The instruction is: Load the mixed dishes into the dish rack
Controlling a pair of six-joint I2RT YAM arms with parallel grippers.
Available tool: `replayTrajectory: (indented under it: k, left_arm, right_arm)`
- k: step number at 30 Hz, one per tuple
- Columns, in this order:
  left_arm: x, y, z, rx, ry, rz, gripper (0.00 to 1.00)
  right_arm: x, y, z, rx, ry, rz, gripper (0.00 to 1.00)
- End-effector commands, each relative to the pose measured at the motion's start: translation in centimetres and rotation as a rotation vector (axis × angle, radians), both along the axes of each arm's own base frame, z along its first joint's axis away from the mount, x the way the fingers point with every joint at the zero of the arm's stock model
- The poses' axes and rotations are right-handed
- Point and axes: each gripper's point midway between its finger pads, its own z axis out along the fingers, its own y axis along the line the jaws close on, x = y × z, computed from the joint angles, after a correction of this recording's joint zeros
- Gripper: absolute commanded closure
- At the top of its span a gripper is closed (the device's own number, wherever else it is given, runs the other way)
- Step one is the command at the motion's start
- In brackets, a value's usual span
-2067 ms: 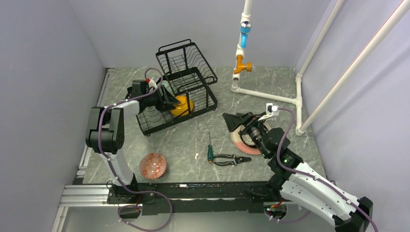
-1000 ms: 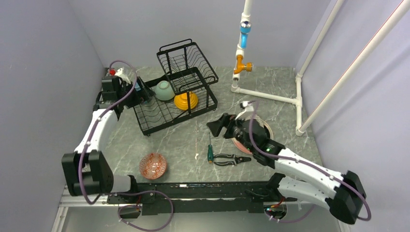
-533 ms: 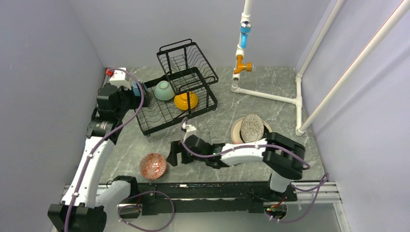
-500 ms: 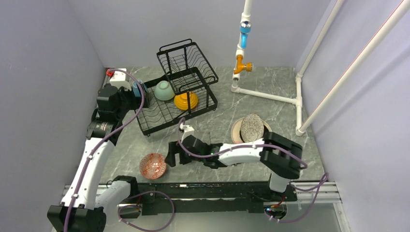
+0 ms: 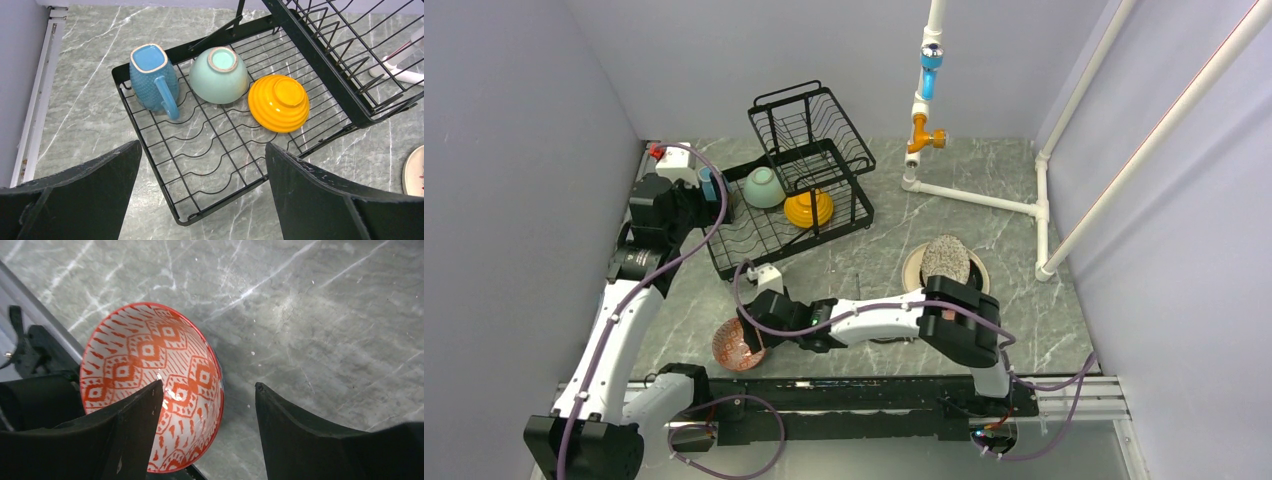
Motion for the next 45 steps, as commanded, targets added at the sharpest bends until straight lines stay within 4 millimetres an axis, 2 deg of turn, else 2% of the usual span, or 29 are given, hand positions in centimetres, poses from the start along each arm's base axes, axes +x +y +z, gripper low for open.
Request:
replayTrajectory:
  k: [1,4,7,8,10,12,17,22,27,30,32,36,39,43,45]
  left_arm:
    - [0.3,-0.4,1.4,0.002,-0.038,-0.021,0.01]
    - [0.3,-0.3,1.3,0.006,-0.044,-0.019,0.01]
    - [0.3,-0.3,1.2,0.003,-0.028,-0.012,0.01]
    - [0.3,-0.2,1.2,0.0,-0.023,-0.007,0.01]
    - [0.2,-0.2,1.2,-0.002,-0.019,-0.006,0.01]
    - [0.2,0.3,1.3,0.001,-0.015,0.024,0.01]
    - [-0.3,0.5,1.9,-0.012,-0.044,0.036,0.01]
    - [-0.7,1.9,2.7,-0.04,-0.058,0.135,0.01]
    - [-0.8,3.6,3.6,-0.092,-0.119,0.258,0.01]
    - [-1.1,2.0,4.5,-0.109,-0.174,0.162,0.01]
    - [-1.2,0.1,5.1,-0.128,-0.215,0.047,0.01]
    - [-2.1,-5.7,6.3,-0.174,-0.253,-0.285,0.1]
    - [-3.8,-9.9,6.4,-0.202,-0.261,-0.506,0.11]
    - [-6.6,-14.8,8.4,-0.217,-0.333,-0.717,0.07]
    - [-8.4,-17.1,10.4,-0.249,-0.35,-0.838,0.05]
  right_arm:
    - [0.5,-0.3,-0.1,-0.107,-0.108,0.01,0.34]
    - [0.8,-0.5,-0.6,-0.171,-0.127,0.0,0.42]
    - [0.5,-0.3,-0.9,-0.187,-0.135,0.016,0.55]
    - [0.5,-0.3,-0.9,-0.191,-0.139,0.019,0.62]
    - [0.7,-0.6,-0.4,-0.199,-0.144,0.007,0.86]
    - [0.8,-0.8,0.5,-0.181,-0.147,-0.008,1.0]
    - [1.2,-1.9,3.9,-0.075,-0.195,-0.043,1.0]
    - [2.2,-4.5,7.8,0.061,-0.268,-0.12,1.0]
    - [3.1,-8.3,10.8,0.195,-0.299,-0.203,1.0]
    - [4.0,-11.4,12.0,0.289,-0.289,-0.259,1.0]
    - [5.0,-13.6,12.7,0.348,-0.278,-0.3,1.0]
    - [6.5,-17.6,14.2,0.517,-0.248,-0.355,1.0]
    - [7.0,-20.1,15.6,0.634,-0.249,-0.378,1.0]
    - [7.4,-22.9,17.5,0.735,-0.275,-0.402,1.0]
    - [7.6,-23.9,18.4,0.776,-0.275,-0.399,1.0]
